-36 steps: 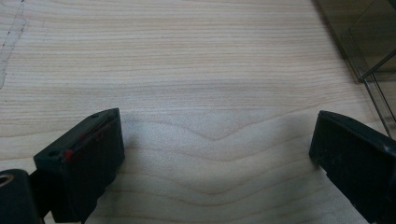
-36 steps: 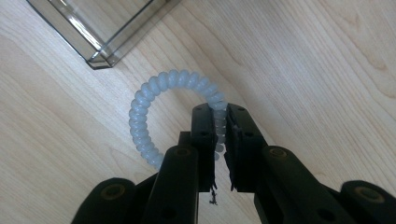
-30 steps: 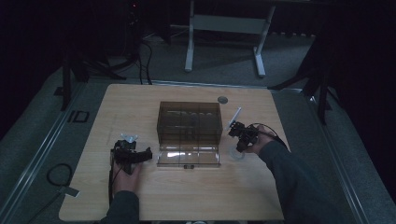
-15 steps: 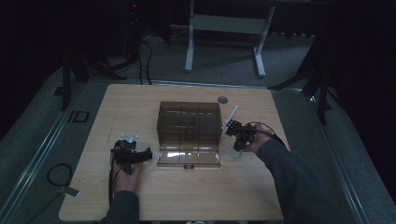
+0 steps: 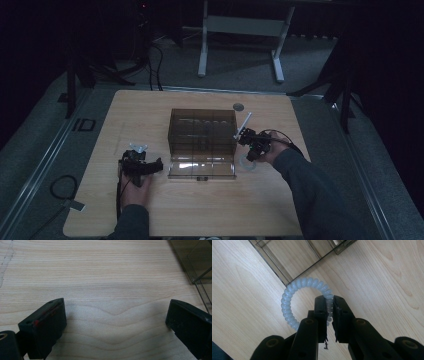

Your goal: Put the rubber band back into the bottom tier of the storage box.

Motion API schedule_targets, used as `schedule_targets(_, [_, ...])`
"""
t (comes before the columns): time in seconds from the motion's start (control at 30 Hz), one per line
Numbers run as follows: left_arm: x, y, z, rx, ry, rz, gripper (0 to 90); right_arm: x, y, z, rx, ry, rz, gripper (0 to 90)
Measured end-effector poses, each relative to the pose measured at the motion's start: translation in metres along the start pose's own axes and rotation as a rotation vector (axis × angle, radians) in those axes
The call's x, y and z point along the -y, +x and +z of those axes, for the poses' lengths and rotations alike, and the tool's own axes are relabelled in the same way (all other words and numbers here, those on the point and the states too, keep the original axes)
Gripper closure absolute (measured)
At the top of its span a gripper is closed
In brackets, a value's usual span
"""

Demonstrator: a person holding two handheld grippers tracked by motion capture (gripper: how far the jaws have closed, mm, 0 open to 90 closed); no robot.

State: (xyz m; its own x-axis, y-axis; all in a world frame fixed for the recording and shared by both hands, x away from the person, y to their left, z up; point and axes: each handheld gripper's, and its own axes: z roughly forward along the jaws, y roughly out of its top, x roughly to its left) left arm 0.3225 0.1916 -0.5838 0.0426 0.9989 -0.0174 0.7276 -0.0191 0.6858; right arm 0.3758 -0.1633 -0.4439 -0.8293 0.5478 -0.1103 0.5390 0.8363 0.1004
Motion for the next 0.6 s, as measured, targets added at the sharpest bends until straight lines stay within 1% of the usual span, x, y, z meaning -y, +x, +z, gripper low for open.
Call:
schedule_targets(0.43, [0.001,-0.001,0.0,-0.003,-0.003,-0.004,3.3,-0.012,0.01,0.0,-0.01,-0.007,-0.018,81.9])
schedule_targets(0.6, [0.001,-0.001,0.0,-0.003,-0.003,-0.004,3.3,-0.019,0.013,0.0,-0.005,-0.004,-0.036,81.9])
